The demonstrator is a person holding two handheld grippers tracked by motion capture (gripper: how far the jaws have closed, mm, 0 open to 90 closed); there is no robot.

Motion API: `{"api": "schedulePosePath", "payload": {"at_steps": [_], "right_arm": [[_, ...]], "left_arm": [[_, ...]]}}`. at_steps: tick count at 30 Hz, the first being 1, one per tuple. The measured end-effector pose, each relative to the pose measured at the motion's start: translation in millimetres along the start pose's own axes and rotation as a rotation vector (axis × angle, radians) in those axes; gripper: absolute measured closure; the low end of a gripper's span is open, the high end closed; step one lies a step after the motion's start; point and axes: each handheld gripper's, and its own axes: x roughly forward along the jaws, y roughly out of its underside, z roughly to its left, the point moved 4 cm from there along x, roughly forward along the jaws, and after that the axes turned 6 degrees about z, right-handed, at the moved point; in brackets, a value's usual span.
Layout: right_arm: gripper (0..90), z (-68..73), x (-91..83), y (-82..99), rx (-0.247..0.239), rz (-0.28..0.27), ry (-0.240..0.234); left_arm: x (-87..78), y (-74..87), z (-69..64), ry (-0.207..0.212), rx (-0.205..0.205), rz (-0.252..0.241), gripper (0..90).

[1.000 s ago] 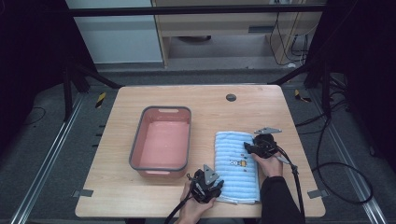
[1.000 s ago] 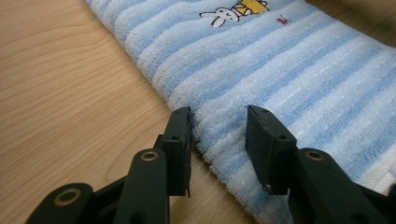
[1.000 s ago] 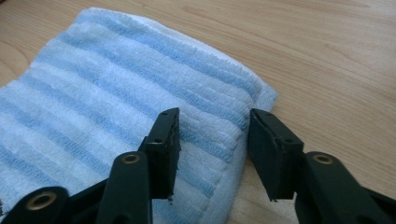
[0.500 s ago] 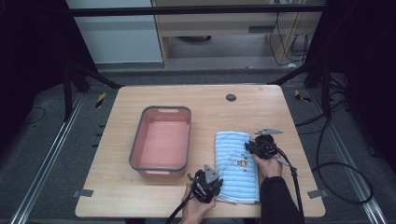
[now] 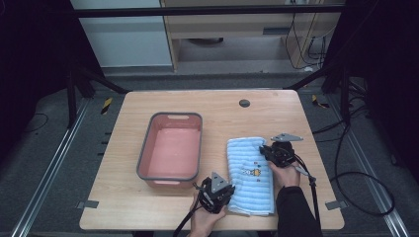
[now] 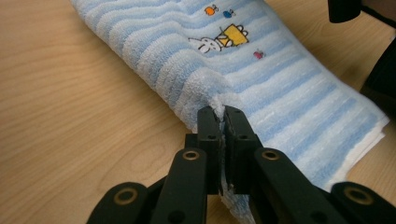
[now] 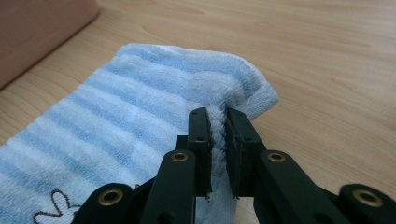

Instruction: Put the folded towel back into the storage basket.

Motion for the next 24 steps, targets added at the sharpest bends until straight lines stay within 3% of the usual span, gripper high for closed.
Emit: {"api": "schedulePosePath", "payload": {"at_steps": [11,24], "right_arm": [[81.5,8.0,-27.4,-18.3,-0.018,-0.083,0.008],[81.6,12.3,-46.1,-32.6,-0.024,-0.142,0.021]], "left_arm": [[-19.3,-12.8,-0.9,-0.004,0.023,-0.053,86.2],[-34.8,-24.6,1.1,-0.01,0.04,-0.092,86.2]]}}
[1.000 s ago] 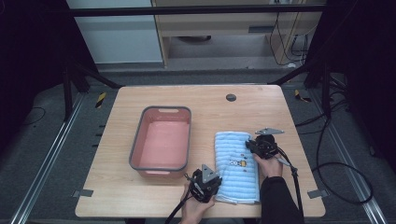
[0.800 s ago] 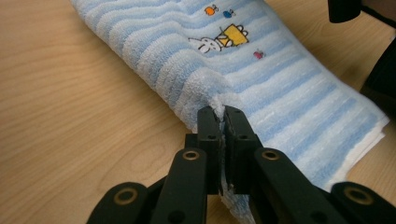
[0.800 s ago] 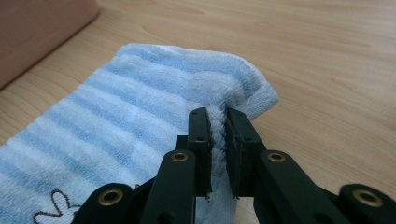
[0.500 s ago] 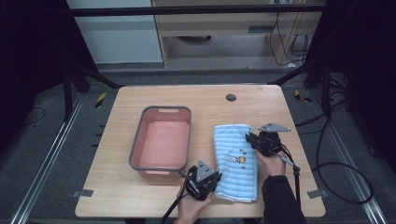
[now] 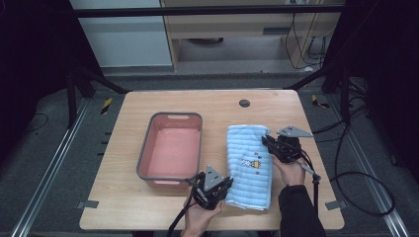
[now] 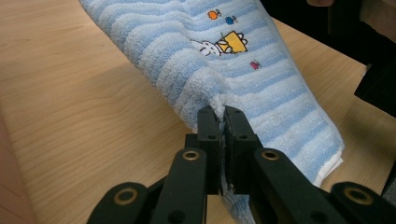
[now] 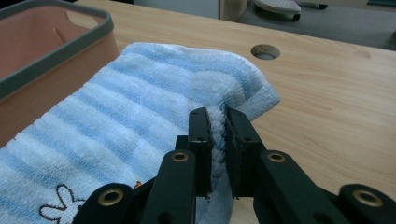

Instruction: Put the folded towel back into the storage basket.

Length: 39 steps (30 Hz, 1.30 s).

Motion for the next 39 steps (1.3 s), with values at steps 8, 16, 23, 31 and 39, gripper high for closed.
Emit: {"api": "schedulePosePath", "payload": {"at_steps": [8,16,23,31,39], "right_arm": [[81.6,3.4,-6.4,-9.9,-0.011,-0.029,0.011],[81.6,9.5,-12.1,-22.4,-0.021,-0.061,0.015],[81.6,11.7,-17.0,-33.1,-0.026,-0.082,0.017],[81.6,18.5,-24.0,-48.2,-0.04,-0.101,0.016],[81.6,23.0,-28.5,-61.4,-0.045,-0.121,0.015]], "left_arm": [[-9.0,-8.5,1.4,-0.003,0.013,-0.021,86.2],[-15.0,-15.3,1.6,-0.01,0.023,-0.036,86.2],[-27.1,-25.2,5.5,-0.015,0.025,-0.063,86.3],[-34.1,-32.7,6.5,-0.018,0.04,-0.081,86.2],[-44.2,-42.8,10.3,-0.033,0.047,-0.102,86.3]]}}
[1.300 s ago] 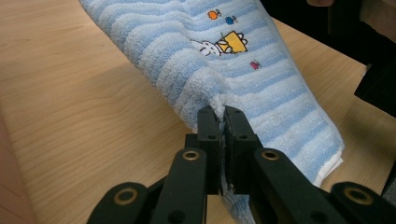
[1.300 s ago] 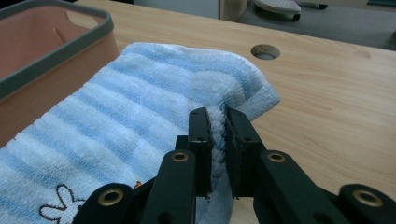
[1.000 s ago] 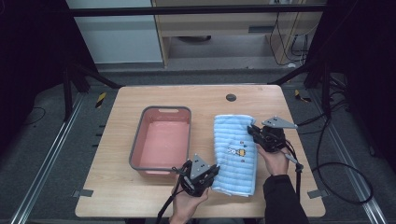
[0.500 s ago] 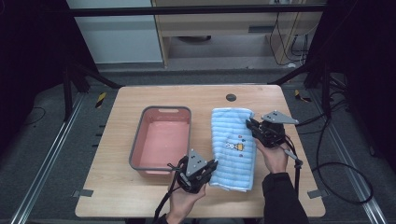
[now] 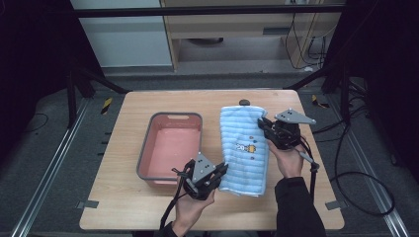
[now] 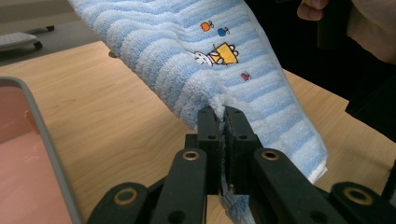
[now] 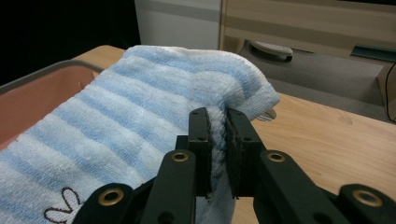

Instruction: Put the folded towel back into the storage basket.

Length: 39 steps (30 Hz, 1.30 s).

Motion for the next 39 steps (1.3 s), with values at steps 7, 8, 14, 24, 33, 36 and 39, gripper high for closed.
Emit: {"api": "schedulePosePath", "payload": {"at_steps": [7,8,14,24,33,36,39], "right_arm": [[81.8,6.2,-1.8,-13.2,-0.005,-0.017,-0.005],[81.8,6.9,-2.4,-15.4,-0.008,-0.019,-0.004],[81.9,13.0,-2.3,-27.2,-0.01,-0.028,-0.005],[82.1,26.5,2.3,-48.1,-0.021,-0.051,-0.013],[82.0,44.8,13.4,-64.4,-0.044,-0.058,-0.034],[82.1,48.5,16.0,-66.7,-0.05,-0.059,-0.038],[82.1,53.2,19.1,-70.6,-0.052,-0.057,-0.043]], "left_arm": [[-11.7,-8.8,6.7,-0.006,-0.002,-0.028,86.3],[-13.3,-9.9,8.1,-0.004,-0.005,-0.029,86.3],[-23.0,-16.2,14.9,-0.023,0.0,-0.047,86.3],[-38.9,-23.4,27.2,-0.058,0.007,-0.073,86.3],[-54.6,-23.0,42.3,-0.084,-0.008,-0.09,86.3],[-58.2,-22.8,46.2,-0.09,-0.006,-0.094,86.3],[-62.4,-22.7,49.7,-0.097,-0.008,-0.098,86.3]]}}
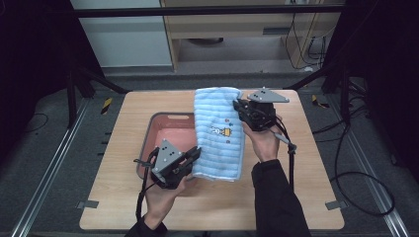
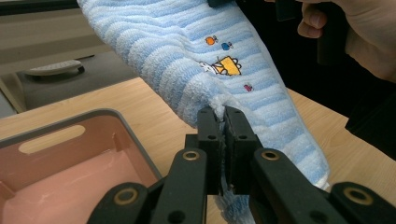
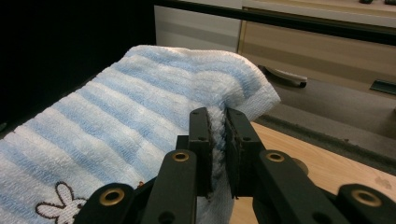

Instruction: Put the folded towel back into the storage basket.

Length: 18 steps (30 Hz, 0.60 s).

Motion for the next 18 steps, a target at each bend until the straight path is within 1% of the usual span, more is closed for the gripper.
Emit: {"api": "schedulePosePath", "payload": {"at_steps": [2,3,6,10,13,18], "right_arm": [[82.1,2.8,1.9,-2.9,0.0,-0.003,-0.004],[82.1,4.2,2.9,-4.2,-0.005,-0.004,-0.004],[82.1,7.2,5.8,-6.2,-0.001,-0.006,-0.01],[82.1,10.7,8.8,-8.8,-0.003,-0.002,-0.013],[82.1,15.8,10.8,-13.7,-0.008,-0.012,-0.02],[82.1,26.0,17.4,-20.9,-0.02,-0.014,-0.031]], "left_arm": [[-3.0,-0.7,3.7,-0.006,0.004,-0.005,86.3],[-3.8,-0.8,4.8,-0.007,-0.002,-0.008,86.3],[-6.6,-0.8,9.1,-0.015,-0.01,-0.012,86.3],[-10.3,-0.5,14.8,-0.016,-0.009,-0.011,86.3],[-13.4,-0.3,20.2,-0.024,-0.022,-0.017,86.3],[-20.5,0.9,27.9,-0.04,-0.02,-0.023,86.3]]}}
